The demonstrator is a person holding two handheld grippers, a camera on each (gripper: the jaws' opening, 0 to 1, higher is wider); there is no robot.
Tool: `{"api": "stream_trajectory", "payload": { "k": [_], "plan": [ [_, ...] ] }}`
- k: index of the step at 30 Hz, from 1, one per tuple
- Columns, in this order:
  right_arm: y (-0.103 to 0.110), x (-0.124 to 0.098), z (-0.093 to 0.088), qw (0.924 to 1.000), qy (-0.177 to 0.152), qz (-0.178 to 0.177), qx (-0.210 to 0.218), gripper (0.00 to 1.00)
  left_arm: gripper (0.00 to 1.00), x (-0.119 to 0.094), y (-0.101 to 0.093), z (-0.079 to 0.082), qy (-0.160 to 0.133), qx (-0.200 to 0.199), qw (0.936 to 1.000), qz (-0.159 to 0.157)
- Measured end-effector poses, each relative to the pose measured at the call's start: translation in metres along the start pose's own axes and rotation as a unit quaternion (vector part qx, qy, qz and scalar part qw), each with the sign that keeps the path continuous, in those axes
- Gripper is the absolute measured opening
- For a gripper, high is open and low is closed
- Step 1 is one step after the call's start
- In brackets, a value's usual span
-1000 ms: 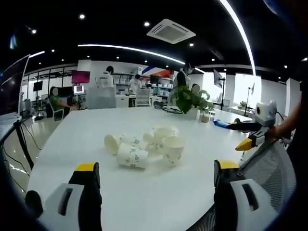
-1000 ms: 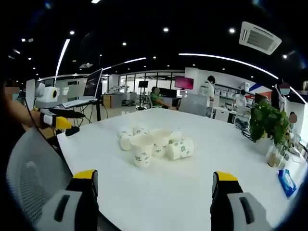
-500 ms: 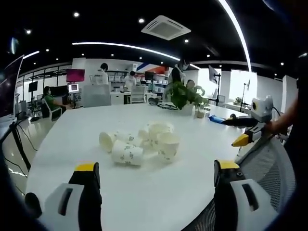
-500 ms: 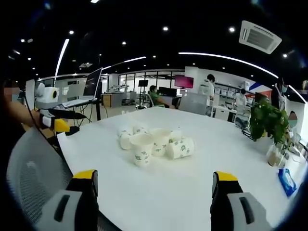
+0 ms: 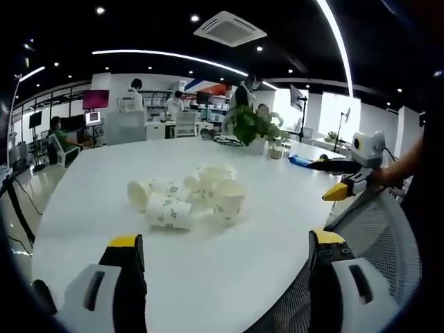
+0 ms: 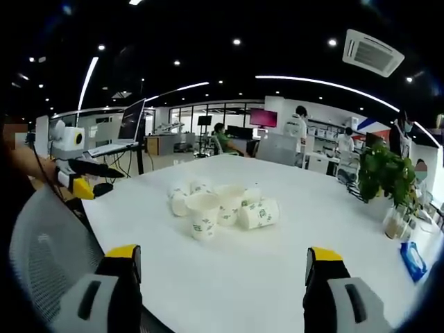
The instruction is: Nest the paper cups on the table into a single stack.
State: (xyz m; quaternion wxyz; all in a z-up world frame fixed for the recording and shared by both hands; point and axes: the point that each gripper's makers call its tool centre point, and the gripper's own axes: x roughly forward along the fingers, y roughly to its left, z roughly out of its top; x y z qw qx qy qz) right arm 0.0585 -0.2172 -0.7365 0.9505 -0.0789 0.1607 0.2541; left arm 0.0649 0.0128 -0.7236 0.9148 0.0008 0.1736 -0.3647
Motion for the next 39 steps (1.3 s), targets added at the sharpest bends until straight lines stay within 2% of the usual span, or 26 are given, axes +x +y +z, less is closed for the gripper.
{"api": "stream_trajectory", "payload": {
  "k": [5, 11, 21, 28, 39],
  "plan": [
    [-0.002, 0.000, 0.000, 1.0000, 0.000, -0.002, 0.003, 1.00, 0.99, -0.001, -0.001, 0.005, -0.002, 0.000, 1.0000, -0.006],
    [-0.003, 0.000, -0.001, 1.0000, 0.000, -0.004, 0.006, 0.98, 0.99, -0.002, 0.006, 0.009, 0.000, 0.008, 1.0000, -0.002],
    [-0.004, 0.000, -0.003, 1.0000, 0.000, -0.005, 0.007, 0.98, 0.97, 0.002, 0.029, 0.016, 0.011, 0.030, 0.9994, 0.011],
    [-0.003, 0.001, -0.002, 1.0000, 0.001, -0.003, 0.006, 0.98, 0.95, 0.013, 0.039, 0.031, 0.000, 0.040, 0.9989, 0.023],
    [-0.005, 0.001, -0.003, 0.9999, 0.004, -0.008, 0.005, 0.98, 0.93, 0.038, 0.054, 0.032, -0.001, 0.025, 0.9995, 0.020]
  ]
}}
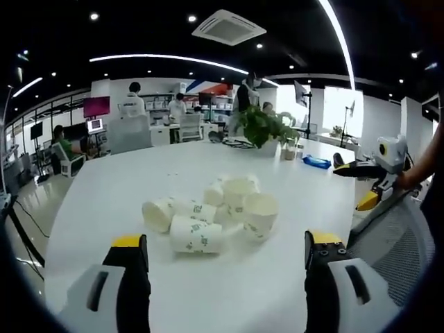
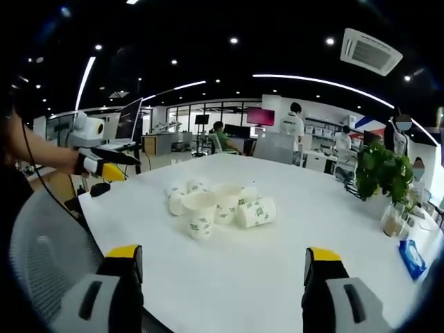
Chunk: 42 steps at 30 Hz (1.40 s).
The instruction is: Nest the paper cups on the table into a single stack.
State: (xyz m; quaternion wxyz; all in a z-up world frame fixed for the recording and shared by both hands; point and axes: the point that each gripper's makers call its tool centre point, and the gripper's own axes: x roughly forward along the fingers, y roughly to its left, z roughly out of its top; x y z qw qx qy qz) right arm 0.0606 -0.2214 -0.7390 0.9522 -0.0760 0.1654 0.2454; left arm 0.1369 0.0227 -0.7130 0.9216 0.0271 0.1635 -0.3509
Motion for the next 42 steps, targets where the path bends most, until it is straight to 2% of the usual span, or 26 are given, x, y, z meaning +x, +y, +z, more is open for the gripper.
{"api": "stream_trajectory", "payload": {
  "k": [6, 10, 14, 16, 24, 34, 42],
  "plan": [
    [0.000, 0.000, 0.000, 1.0000, 0.001, 0.000, 0.000, 0.98, 0.92, 0.010, 0.011, -0.004, 0.005, -0.008, 1.0000, 0.000],
    [0.000, 0.001, -0.001, 1.0000, 0.003, 0.001, 0.000, 0.97, 0.91, 0.018, 0.026, -0.011, 0.011, -0.011, 0.9999, 0.000],
    [0.000, 0.001, -0.002, 1.0000, 0.005, 0.002, -0.001, 0.97, 0.90, 0.024, 0.026, -0.010, 0.017, -0.011, 0.9998, -0.004],
    [0.001, 0.001, -0.002, 1.0000, 0.006, 0.003, -0.002, 0.97, 0.90, 0.028, 0.032, -0.014, 0.020, -0.010, 0.9997, -0.007],
    [0.001, 0.002, -0.002, 0.9999, 0.010, 0.003, -0.002, 0.96, 0.85, 0.037, 0.035, -0.017, 0.036, -0.010, 0.9992, -0.016],
    [0.000, 0.001, -0.003, 0.9999, 0.012, -0.001, -0.001, 0.95, 0.83, 0.043, 0.046, -0.016, 0.030, -0.028, 0.9990, -0.017],
    [-0.002, 0.001, -0.005, 0.9999, 0.016, -0.003, 0.002, 0.94, 0.78, 0.051, 0.042, -0.017, 0.037, -0.035, 0.9982, -0.031]
  ]
}}
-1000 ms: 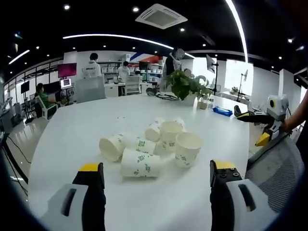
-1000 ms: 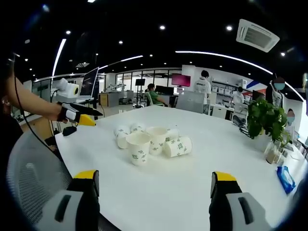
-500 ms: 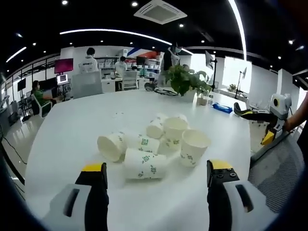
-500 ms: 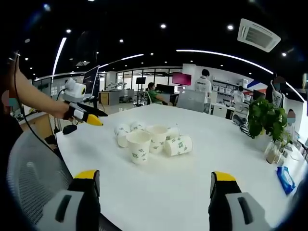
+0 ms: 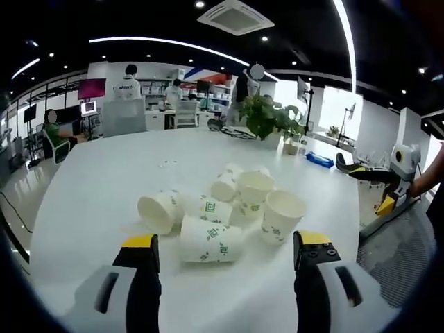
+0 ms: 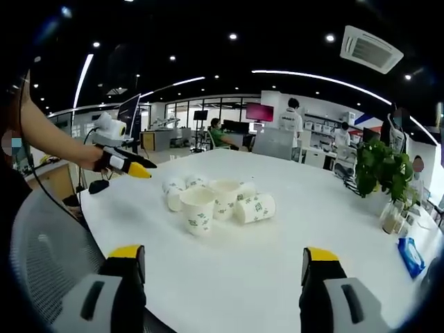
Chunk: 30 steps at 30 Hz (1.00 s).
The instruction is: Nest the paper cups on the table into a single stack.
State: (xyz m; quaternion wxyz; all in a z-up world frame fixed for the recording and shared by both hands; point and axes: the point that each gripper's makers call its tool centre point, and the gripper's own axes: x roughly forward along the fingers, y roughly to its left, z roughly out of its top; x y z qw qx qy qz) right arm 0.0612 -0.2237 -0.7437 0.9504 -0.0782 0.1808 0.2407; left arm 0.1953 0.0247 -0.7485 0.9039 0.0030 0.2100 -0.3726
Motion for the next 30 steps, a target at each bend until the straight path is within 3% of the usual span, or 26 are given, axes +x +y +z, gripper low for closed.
{"api": "stream_trajectory", "payload": {
  "k": [8, 14, 18, 30],
  "plan": [
    [-0.001, 0.000, -0.001, 1.0000, 0.004, -0.002, -0.001, 0.93, 0.76, 0.006, -0.003, 0.001, 0.006, 0.002, 0.9999, -0.011],
    [0.000, 0.000, -0.002, 1.0000, 0.006, -0.002, 0.001, 0.91, 0.73, 0.011, -0.023, 0.012, -0.004, 0.007, 0.9995, -0.029],
    [-0.001, 0.000, -0.002, 1.0000, 0.006, -0.004, 0.002, 0.91, 0.71, 0.016, -0.027, 0.018, -0.008, 0.015, 0.9991, -0.040],
    [-0.003, -0.002, -0.001, 1.0000, 0.002, -0.009, 0.004, 0.89, 0.60, 0.040, -0.051, 0.024, -0.005, 0.037, 0.9980, -0.051]
  ]
}}
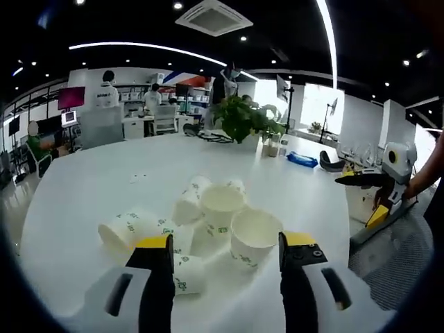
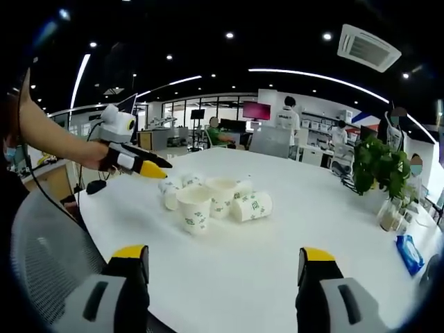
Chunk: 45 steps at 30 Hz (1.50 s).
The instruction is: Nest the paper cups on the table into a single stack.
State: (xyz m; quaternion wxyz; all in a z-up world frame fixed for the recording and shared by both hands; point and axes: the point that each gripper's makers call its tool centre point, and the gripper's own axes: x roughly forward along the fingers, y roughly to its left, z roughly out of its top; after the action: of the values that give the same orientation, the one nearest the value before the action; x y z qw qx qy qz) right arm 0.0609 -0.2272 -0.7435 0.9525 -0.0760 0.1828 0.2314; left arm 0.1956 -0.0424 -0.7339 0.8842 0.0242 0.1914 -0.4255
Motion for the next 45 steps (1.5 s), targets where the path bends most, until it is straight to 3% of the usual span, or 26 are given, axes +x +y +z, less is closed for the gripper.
{"api": "stream_trajectory", "payload": {
  "k": [6, 9, 18, 21, 25, 35, 45],
  "plan": [
    [-0.001, 0.000, 0.000, 1.0000, -0.002, -0.001, -0.001, 0.89, 0.53, 0.010, -0.002, -0.001, 0.008, 0.008, 0.9999, -0.001],
    [-0.001, 0.000, 0.001, 1.0000, -0.002, -0.001, -0.001, 0.88, 0.47, 0.014, -0.003, -0.003, 0.017, 0.031, 0.9993, 0.007],
    [0.000, 0.000, 0.000, 1.0000, 0.000, 0.001, -0.003, 0.88, 0.31, 0.030, -0.010, -0.009, 0.039, 0.049, 0.9980, 0.001],
    [0.002, 0.000, 0.000, 1.0000, 0.001, 0.002, -0.004, 0.87, 0.21, 0.032, -0.013, -0.007, 0.042, 0.062, 0.9972, 0.002],
    [0.001, 0.001, 0.000, 1.0000, 0.002, 0.001, -0.004, 0.87, 0.20, 0.036, -0.008, -0.005, 0.039, 0.043, 0.9983, 0.006],
    [-0.002, 0.001, 0.000, 1.0000, 0.001, -0.003, -0.003, 0.87, 0.00, 0.042, -0.008, -0.001, 0.030, 0.016, 0.9994, 0.004],
    [-0.004, 0.001, -0.001, 1.0000, 0.000, -0.007, -0.001, 0.86, 0.00, 0.046, -0.017, -0.001, 0.049, 0.028, 0.9982, -0.019]
  ]
}}
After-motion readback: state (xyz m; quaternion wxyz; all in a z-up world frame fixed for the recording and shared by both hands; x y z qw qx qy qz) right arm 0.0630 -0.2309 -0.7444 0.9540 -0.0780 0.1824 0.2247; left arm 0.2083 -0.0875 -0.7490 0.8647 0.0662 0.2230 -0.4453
